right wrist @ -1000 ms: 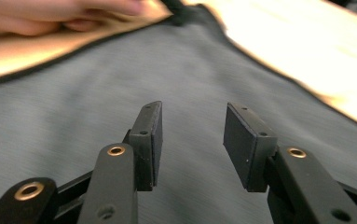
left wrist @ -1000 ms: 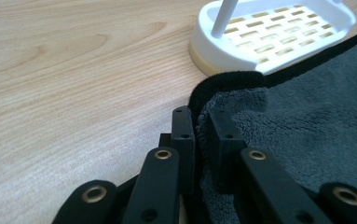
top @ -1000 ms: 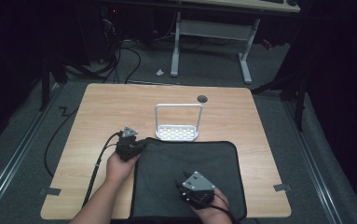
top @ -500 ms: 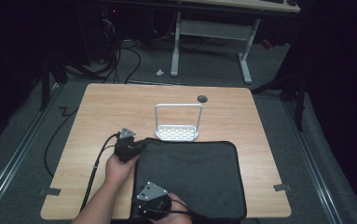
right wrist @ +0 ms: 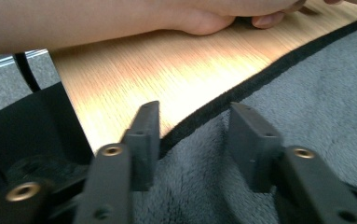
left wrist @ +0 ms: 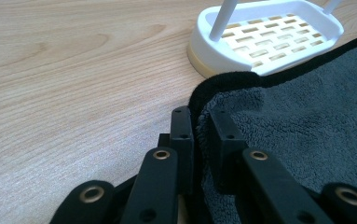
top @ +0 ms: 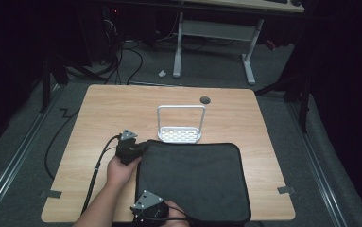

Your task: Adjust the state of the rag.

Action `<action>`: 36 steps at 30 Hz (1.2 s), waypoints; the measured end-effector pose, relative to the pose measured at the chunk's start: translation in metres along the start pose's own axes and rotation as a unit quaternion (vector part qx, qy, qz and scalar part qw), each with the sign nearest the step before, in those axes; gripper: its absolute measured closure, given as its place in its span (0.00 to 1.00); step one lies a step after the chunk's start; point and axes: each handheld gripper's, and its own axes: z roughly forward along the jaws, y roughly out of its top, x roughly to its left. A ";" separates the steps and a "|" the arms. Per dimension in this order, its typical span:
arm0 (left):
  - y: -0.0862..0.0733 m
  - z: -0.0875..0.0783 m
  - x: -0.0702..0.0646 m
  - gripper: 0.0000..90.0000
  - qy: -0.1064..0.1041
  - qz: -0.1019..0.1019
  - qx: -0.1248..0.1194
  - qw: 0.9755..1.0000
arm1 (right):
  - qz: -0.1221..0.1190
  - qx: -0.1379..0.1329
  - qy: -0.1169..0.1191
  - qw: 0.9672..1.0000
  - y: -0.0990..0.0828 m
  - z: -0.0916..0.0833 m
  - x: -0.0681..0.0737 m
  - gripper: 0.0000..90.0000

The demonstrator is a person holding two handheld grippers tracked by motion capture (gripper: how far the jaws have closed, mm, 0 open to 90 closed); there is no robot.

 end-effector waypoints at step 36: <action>-0.017 -0.122 0.075 0.91 0.034 -0.120 -0.057 0.991 | -0.074 -0.129 0.010 0.989 0.080 -0.004 0.054 0.91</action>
